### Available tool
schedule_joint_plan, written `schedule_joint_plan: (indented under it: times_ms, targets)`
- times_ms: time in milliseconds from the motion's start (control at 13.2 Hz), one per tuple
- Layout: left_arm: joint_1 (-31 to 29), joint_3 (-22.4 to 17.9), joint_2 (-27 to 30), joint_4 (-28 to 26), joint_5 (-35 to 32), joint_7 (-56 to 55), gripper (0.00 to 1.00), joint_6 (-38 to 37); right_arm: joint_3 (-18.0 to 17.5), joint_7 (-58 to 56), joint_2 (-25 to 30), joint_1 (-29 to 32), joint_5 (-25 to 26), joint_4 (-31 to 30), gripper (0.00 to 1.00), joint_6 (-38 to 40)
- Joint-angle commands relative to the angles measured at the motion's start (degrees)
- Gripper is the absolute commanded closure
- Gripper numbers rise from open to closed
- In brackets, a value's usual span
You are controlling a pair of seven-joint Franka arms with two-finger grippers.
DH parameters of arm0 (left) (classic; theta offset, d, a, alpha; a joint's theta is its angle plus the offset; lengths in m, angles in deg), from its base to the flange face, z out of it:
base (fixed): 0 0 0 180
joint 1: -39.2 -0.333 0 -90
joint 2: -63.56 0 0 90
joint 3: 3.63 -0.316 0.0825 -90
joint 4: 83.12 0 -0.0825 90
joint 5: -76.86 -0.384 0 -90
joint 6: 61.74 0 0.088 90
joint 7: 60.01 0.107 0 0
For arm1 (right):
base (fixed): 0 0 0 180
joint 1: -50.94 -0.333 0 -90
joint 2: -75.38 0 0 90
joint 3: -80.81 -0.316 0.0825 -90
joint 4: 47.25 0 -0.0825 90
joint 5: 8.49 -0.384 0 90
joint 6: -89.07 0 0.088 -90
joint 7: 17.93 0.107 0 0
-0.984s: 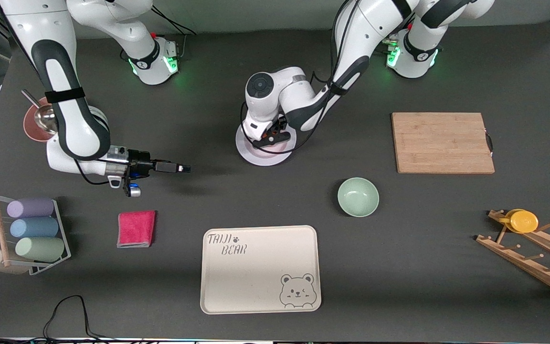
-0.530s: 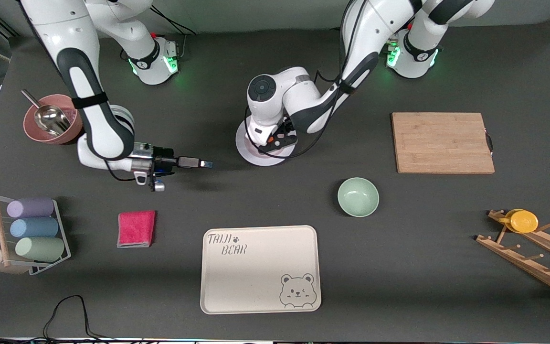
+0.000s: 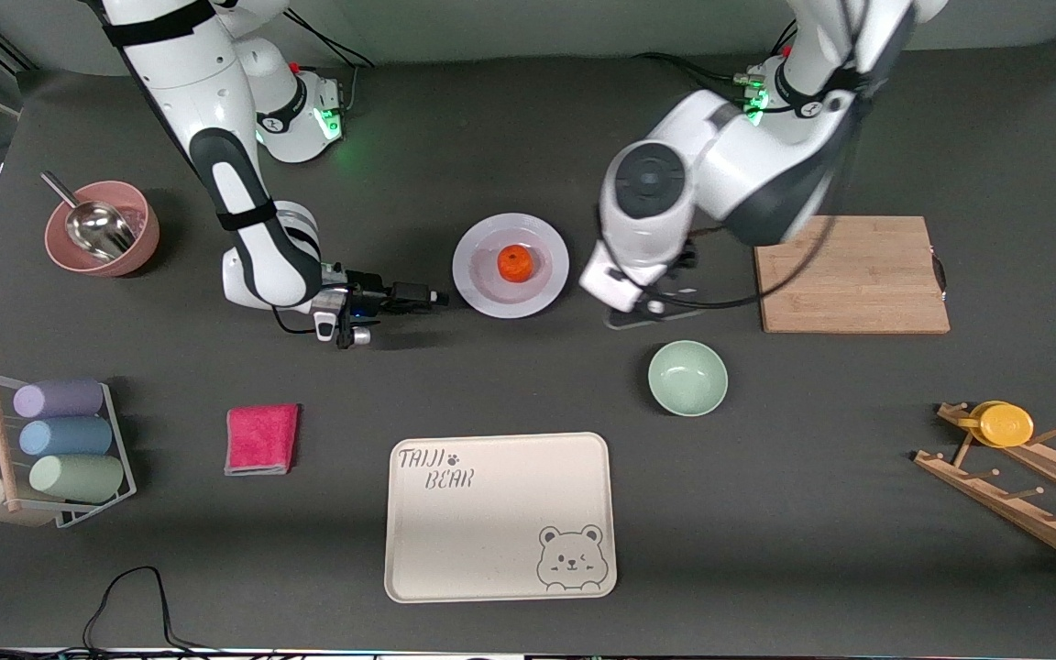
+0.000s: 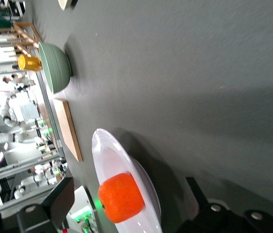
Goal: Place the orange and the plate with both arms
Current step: 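Release the orange onto the plate while the right gripper reaches the plate rim, then grip the plate rim with the right gripper while the left gripper withdraws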
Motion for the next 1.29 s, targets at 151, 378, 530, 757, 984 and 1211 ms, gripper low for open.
schedule_joint_plan:
  times_ms: [151, 378, 530, 757, 984, 1211]
  targets:
    - [0.4, -16.1, 7.8, -2.1, 5.1, 21.0, 0.00, -7.1, 0.4, -8.7, -1.1, -4.1, -5.6, -1.3, 0.00, -0.2]
    - [-0.2, -25.3, 11.1, -1.6, 4.2, 30.9, 0.00, -9.8, 0.3, -8.7, -1.3, -5.2, -5.9, -1.3, 0.00, 0.2]
    - [-6.0, -25.8, 12.1, -0.7, 3.5, 35.8, 0.00, -11.1, 0.2, -9.0, -1.8, -5.6, -5.9, -1.3, 0.00, 0.2]
    - [-17.3, -18.6, 13.4, -0.1, 1.6, 41.8, 0.00, -11.8, 0.2, -9.3, -2.1, -6.8, -5.9, -1.4, 0.01, 0.2]
    - [-17.4, -18.5, 19.4, -5.6, -1.9, 41.6, 0.00, -10.6, 0.2, -9.3, -2.1, -6.8, -5.9, -1.4, 0.55, 0.2]
    - [-17.7, -18.9, 20.2, -5.1, -3.4, 41.6, 0.00, -10.6, 0.3, -9.3, -2.1, -6.7, -5.8, -1.4, 1.00, 0.2]
